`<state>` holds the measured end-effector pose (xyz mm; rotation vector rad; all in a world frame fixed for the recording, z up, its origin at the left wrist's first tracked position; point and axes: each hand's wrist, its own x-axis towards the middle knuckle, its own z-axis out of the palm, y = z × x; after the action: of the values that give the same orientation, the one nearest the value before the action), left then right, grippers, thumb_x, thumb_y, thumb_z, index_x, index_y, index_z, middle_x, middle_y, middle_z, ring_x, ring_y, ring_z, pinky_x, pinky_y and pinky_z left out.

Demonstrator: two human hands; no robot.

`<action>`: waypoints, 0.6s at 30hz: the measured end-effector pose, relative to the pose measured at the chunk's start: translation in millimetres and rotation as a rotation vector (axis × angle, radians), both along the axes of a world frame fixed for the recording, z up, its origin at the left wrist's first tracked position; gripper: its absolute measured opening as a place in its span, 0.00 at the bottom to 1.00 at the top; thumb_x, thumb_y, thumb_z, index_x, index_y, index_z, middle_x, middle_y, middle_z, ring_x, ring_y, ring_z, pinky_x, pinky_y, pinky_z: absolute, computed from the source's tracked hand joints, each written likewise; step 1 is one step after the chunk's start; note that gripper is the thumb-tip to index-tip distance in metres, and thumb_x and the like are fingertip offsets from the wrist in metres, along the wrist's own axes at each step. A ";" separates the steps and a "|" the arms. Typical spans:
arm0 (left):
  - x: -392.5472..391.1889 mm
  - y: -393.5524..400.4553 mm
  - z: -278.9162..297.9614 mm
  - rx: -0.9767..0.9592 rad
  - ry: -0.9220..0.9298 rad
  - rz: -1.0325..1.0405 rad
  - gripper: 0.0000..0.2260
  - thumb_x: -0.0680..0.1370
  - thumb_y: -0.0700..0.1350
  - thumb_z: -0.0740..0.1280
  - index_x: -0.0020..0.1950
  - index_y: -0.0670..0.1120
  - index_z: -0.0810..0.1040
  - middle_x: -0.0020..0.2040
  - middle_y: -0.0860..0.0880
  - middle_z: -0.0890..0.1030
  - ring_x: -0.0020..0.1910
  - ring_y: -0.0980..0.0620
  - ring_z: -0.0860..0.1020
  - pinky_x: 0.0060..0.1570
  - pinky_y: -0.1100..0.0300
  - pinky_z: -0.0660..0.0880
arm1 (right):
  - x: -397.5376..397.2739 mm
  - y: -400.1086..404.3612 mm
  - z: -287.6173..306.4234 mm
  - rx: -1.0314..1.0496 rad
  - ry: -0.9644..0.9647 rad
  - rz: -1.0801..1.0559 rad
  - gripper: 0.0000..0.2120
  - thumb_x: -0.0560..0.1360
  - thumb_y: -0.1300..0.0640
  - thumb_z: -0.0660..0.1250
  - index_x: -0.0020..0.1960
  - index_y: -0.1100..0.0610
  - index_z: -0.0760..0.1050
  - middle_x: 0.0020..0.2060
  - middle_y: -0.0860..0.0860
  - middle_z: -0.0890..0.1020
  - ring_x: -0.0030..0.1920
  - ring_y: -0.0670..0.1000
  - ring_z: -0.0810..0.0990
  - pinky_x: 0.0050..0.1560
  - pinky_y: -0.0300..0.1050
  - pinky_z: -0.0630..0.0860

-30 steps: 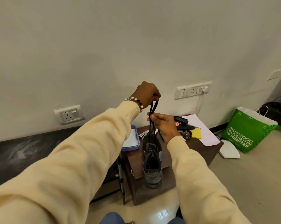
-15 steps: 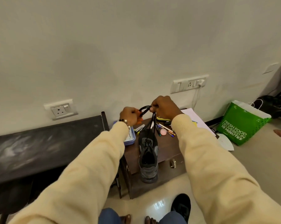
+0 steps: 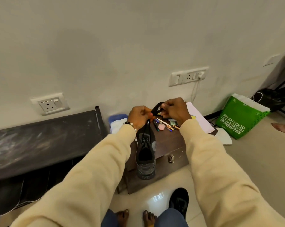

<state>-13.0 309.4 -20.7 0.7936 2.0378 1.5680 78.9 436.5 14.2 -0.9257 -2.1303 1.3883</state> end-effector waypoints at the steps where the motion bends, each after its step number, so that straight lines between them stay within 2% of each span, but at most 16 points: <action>1: -3.0 -2.0 6.0 -0.108 0.143 -0.046 0.03 0.75 0.36 0.70 0.46 0.43 0.82 0.43 0.43 0.84 0.45 0.46 0.82 0.55 0.54 0.76 | 0.8 -0.6 -12.5 -0.073 0.027 -0.029 0.07 0.78 0.65 0.64 0.49 0.69 0.78 0.33 0.59 0.80 0.32 0.53 0.80 0.36 0.43 0.81; 2: -5.6 -2.6 13.0 -0.204 0.286 -0.097 0.05 0.74 0.37 0.71 0.49 0.42 0.83 0.45 0.43 0.84 0.47 0.47 0.81 0.52 0.60 0.74 | 1.4 -1.7 -25.3 -0.139 0.045 -0.052 0.08 0.78 0.66 0.63 0.50 0.70 0.78 0.34 0.59 0.80 0.33 0.53 0.80 0.38 0.45 0.81; 4: -10.7 -2.2 24.7 -0.343 0.494 -0.190 0.08 0.74 0.39 0.72 0.52 0.42 0.84 0.49 0.44 0.83 0.48 0.49 0.79 0.49 0.63 0.70 | 0.7 -9.3 -50.5 -0.252 0.066 -0.082 0.08 0.78 0.65 0.62 0.52 0.70 0.77 0.36 0.58 0.81 0.34 0.51 0.80 0.38 0.44 0.80; 6: -13.0 -0.8 32.3 -0.426 0.630 -0.244 0.09 0.74 0.39 0.72 0.54 0.43 0.84 0.51 0.44 0.83 0.50 0.48 0.79 0.52 0.58 0.73 | -0.7 -22.7 -68.9 -0.355 0.091 -0.080 0.07 0.79 0.64 0.62 0.50 0.65 0.78 0.39 0.56 0.82 0.38 0.49 0.81 0.38 0.39 0.77; 9: -11.5 0.9 38.5 -0.513 0.775 -0.324 0.10 0.75 0.39 0.71 0.55 0.44 0.83 0.52 0.44 0.83 0.51 0.46 0.80 0.54 0.56 0.74 | -3.9 -46.7 -80.6 -0.512 0.141 -0.036 0.09 0.79 0.62 0.62 0.56 0.63 0.78 0.48 0.54 0.83 0.48 0.48 0.81 0.47 0.39 0.75; 11: -11.7 1.8 41.6 -0.552 0.838 -0.356 0.10 0.76 0.40 0.70 0.57 0.45 0.83 0.53 0.45 0.83 0.51 0.46 0.80 0.53 0.57 0.74 | -5.6 -59.9 -81.0 -0.559 0.153 0.006 0.10 0.80 0.61 0.60 0.57 0.61 0.77 0.51 0.53 0.83 0.49 0.46 0.80 0.44 0.37 0.72; 14: -16.0 -0.5 41.7 -0.589 0.889 -0.361 0.11 0.77 0.40 0.68 0.58 0.46 0.82 0.53 0.45 0.83 0.53 0.46 0.79 0.54 0.56 0.74 | -5.6 -67.2 -80.4 -0.648 0.183 0.080 0.10 0.81 0.60 0.57 0.56 0.61 0.76 0.48 0.55 0.83 0.45 0.45 0.82 0.37 0.37 0.72; 17: -25.7 -9.5 31.8 -0.567 0.839 -0.304 0.11 0.77 0.39 0.68 0.58 0.46 0.83 0.52 0.45 0.84 0.51 0.46 0.80 0.55 0.55 0.74 | -0.6 -61.0 -79.3 -0.640 0.186 0.103 0.07 0.80 0.62 0.60 0.48 0.59 0.77 0.42 0.54 0.82 0.40 0.45 0.82 0.30 0.33 0.75; 18: -29.8 -12.8 26.7 -0.556 0.806 -0.261 0.10 0.76 0.39 0.68 0.57 0.45 0.83 0.51 0.44 0.84 0.51 0.45 0.80 0.55 0.55 0.74 | -1.2 -56.6 -79.7 -0.587 0.173 0.119 0.06 0.79 0.63 0.61 0.47 0.60 0.77 0.41 0.54 0.82 0.40 0.44 0.82 0.31 0.33 0.76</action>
<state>-42.8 296.7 6.0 1.5249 2.5671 0.4888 77.8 379.9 -65.5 -0.8426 -1.6934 2.1317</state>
